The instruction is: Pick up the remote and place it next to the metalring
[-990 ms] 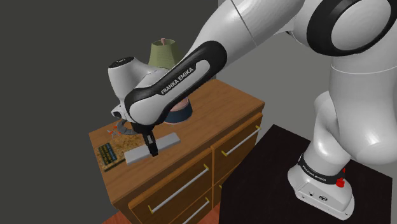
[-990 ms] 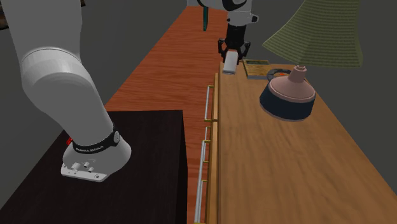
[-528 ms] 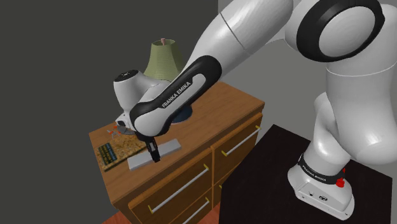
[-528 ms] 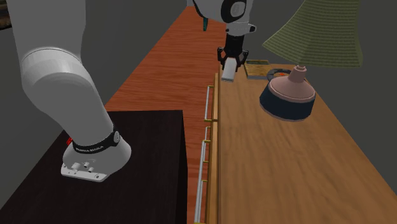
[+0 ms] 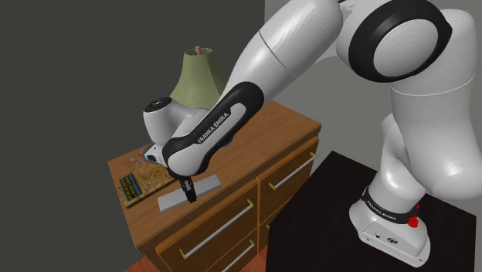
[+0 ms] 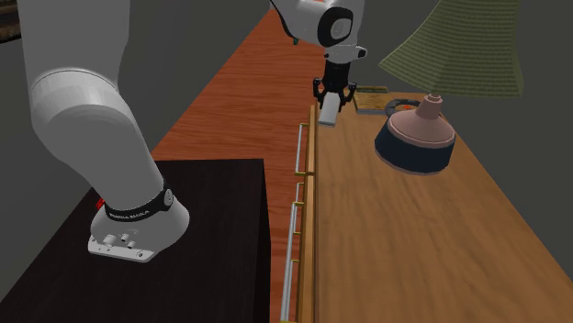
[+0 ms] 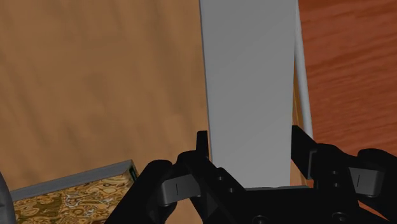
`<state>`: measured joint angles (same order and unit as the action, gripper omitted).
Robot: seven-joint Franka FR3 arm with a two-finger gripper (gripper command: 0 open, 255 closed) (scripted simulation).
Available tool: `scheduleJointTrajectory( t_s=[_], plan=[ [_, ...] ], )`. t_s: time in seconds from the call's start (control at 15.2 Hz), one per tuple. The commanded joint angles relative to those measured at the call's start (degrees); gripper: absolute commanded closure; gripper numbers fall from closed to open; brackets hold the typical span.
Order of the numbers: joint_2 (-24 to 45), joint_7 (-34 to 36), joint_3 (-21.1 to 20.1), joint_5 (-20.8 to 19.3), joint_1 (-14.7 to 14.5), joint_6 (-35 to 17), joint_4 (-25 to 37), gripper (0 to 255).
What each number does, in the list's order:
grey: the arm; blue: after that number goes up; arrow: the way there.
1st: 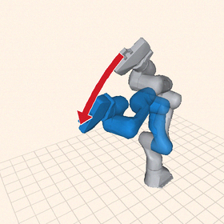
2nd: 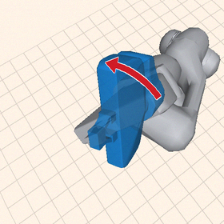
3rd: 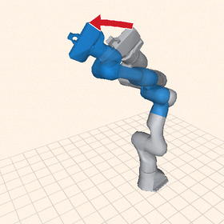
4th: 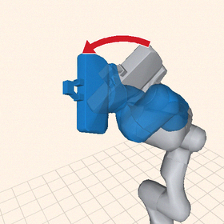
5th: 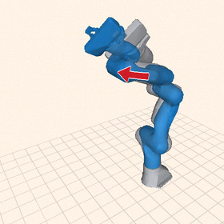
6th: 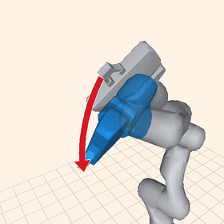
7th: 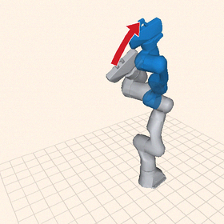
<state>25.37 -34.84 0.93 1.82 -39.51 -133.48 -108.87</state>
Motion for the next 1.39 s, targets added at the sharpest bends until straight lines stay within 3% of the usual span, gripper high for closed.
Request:
scheduleJointTrajectory(
  t_s=[0.0,0.2,0.26,0.59,0.86,1.32],
  plan=[
    [0.04,0.01,0.00,0.00,0.00,-0.10,-0.01,255],
    [0.04,0.01,0.00,0.00,0.00,-0.10,-0.01,255],
    [0.04,0.00,0.00,0.00,0.00,-0.10,-0.01,0],
    [0.04,0.00,0.00,0.00,0.00,-0.10,-0.01,0],
    [-4.20,0.12,0.10,-0.18,0.00,5.78,1.62,0],
    [-4.20,0.13,0.10,-0.18,0.01,5.78,1.63,0]
  ],
)
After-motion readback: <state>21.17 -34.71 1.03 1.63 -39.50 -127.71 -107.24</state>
